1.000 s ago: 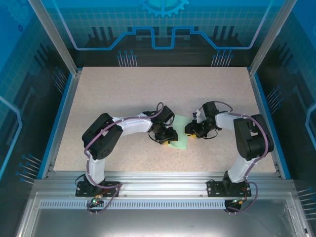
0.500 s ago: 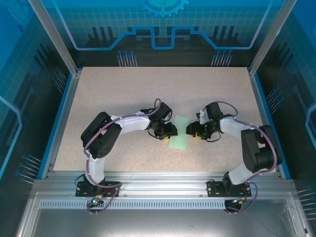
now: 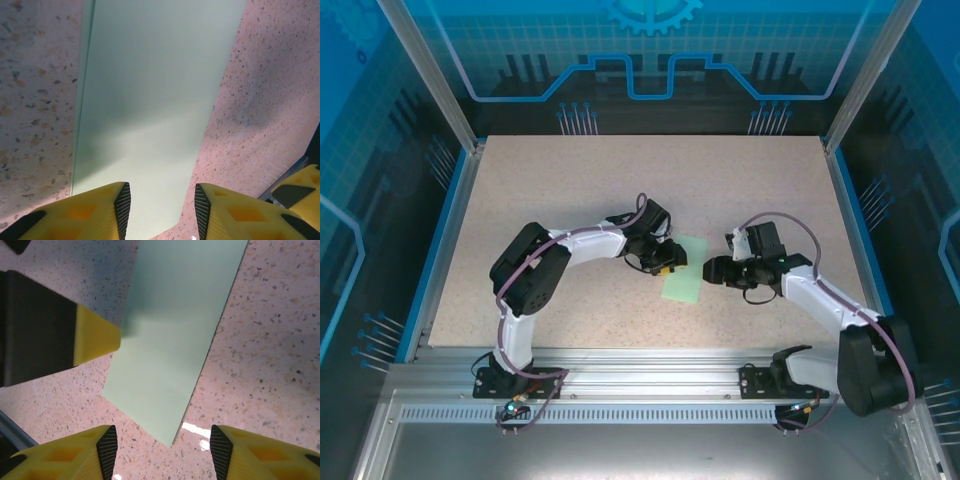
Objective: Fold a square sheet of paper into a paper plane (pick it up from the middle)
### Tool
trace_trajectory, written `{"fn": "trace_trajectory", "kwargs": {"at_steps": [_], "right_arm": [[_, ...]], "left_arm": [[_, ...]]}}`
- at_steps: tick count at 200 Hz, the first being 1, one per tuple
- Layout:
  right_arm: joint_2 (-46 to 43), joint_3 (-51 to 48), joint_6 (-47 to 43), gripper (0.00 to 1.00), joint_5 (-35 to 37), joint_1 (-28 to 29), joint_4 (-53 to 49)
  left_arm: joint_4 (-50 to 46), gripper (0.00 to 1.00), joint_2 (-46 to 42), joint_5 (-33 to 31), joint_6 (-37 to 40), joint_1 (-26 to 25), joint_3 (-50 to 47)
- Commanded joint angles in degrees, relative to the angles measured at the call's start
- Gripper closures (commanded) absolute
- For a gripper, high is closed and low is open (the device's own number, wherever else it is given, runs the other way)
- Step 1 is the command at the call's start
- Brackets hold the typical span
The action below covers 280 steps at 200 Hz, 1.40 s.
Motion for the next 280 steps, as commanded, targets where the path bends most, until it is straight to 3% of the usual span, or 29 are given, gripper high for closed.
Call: {"fn": "trace_trajectory", "kwargs": {"at_steps": [1,46,101,179,280], "right_arm": [[-1.2,-0.7,0.5,0.45,0.5,1.5,-0.1],[8.4,3.2,4.7,0.62,-4.4,1.6,3.0],[16.2,4.7,5.8,0.58,-9.5,1.8,6.1],[22.8,5.4,4.3,0.59,-7.3,1.7,5.3],[20.0,6.9,6.0,0.6,-7.8,1.8,5.6]], "left_arm": [[-1.9,0.57,-0.6,0.0,-0.2,0.4,0.8],[-5.6,0.56,-4.9,-6.0,-0.1,0.4,-2.5],[-5.0,0.56,-7.7,-5.2,-0.6,0.2,-7.1],[-6.7,0.55,-6.6,-4.5,0.2,-1.3,-7.0],[-7.4,0.55,-6.5,-5.1,0.3,-1.7,-7.1]]}}
